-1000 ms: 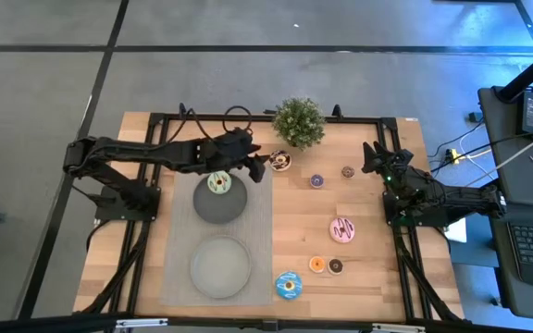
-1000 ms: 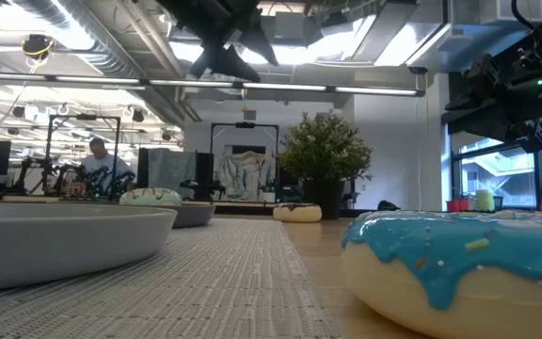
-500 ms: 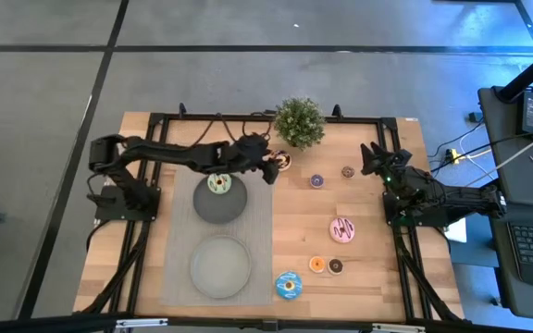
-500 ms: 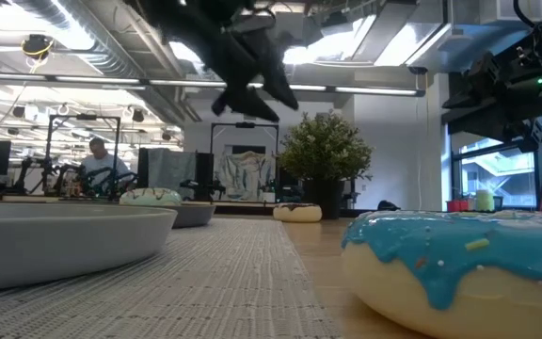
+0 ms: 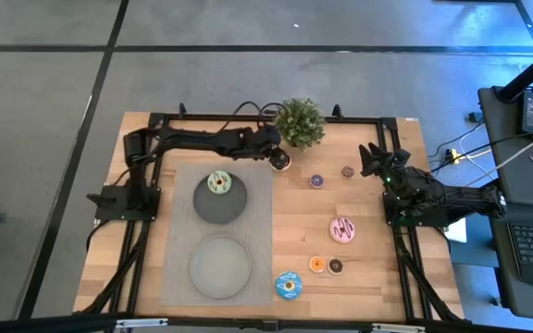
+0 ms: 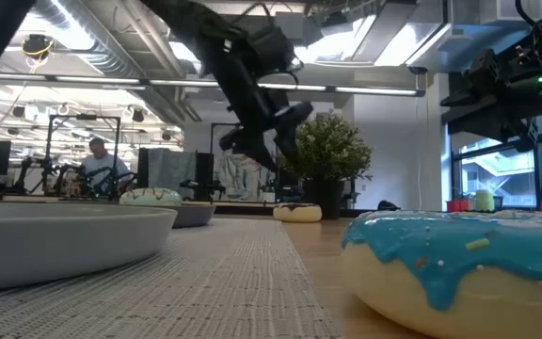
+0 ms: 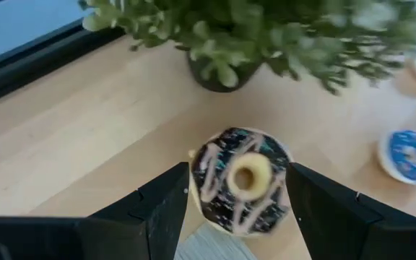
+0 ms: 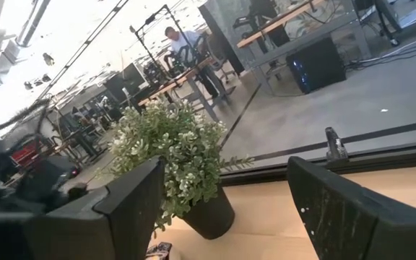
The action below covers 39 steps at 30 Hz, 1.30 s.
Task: Pick & Place donuts
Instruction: Put the big black donut on the black plate
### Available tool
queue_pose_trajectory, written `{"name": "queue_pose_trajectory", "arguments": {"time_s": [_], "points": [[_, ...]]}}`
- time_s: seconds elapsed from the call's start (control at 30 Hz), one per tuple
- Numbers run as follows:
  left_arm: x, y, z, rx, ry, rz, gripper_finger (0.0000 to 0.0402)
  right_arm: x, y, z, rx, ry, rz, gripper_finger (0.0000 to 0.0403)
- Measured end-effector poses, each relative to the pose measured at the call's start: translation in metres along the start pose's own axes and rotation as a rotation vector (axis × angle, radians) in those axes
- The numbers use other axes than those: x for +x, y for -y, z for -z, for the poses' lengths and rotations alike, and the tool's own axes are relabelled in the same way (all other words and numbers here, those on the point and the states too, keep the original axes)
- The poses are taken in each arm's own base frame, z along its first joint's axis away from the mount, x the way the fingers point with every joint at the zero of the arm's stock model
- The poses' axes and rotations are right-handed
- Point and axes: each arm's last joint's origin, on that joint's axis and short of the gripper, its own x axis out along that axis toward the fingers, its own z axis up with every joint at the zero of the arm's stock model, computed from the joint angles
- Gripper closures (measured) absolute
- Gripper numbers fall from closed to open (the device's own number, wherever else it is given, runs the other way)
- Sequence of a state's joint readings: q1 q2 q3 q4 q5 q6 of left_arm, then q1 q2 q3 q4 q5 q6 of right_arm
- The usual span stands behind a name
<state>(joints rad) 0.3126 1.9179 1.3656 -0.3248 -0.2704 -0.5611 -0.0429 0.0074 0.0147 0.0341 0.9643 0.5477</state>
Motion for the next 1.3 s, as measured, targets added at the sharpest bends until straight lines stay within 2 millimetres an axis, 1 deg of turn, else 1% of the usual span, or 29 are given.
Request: {"name": "queue_pose_trajectory", "arguments": {"time_s": [0.17,0.3,0.37,0.6,0.77,0.87,1.03,1.2,1.3], "points": [[0.012,-0.004,0.0,-0.008,-0.022,-0.017,0.0176,0.0,0.0,0.0,0.002,0.0,0.0,0.0109],[0.018,-0.007,0.002,-0.035,-0.044,-0.032,0.0176,0.0,0.0,0.0,0.025,0.0,-0.001,0.0109],[0.02,-0.009,0.006,-0.042,-0.07,-0.045,0.0176,0.0,0.0,0.0,0.025,0.0,-0.001,0.0109],[0.039,-0.005,0.017,-0.048,-0.095,-0.028,0.0176,0.0,0.0,0.0,0.024,0.0,-0.001,0.0109],[0.045,-0.006,0.021,-0.067,-0.123,-0.028,0.0176,0.0,0.0,0.0,0.024,0.0,0.0,0.0109],[0.046,-0.007,0.022,-0.076,-0.154,0.005,0.0176,0.0,0.0,0.0,0.024,0.0,0.0,0.0109],[0.055,-0.008,0.028,-0.074,-0.176,0.002,0.0176,0.0,0.0,0.0,0.024,0.001,0.001,0.0109],[0.055,-0.006,0.028,-0.076,-0.167,-0.004,0.0177,0.0,0.0,0.0,0.023,0.001,0.001,0.0109],[0.053,-0.006,0.027,-0.076,-0.157,-0.002,0.0189,0.0,0.0,0.0,0.022,0.001,0.001,0.0109]]}}
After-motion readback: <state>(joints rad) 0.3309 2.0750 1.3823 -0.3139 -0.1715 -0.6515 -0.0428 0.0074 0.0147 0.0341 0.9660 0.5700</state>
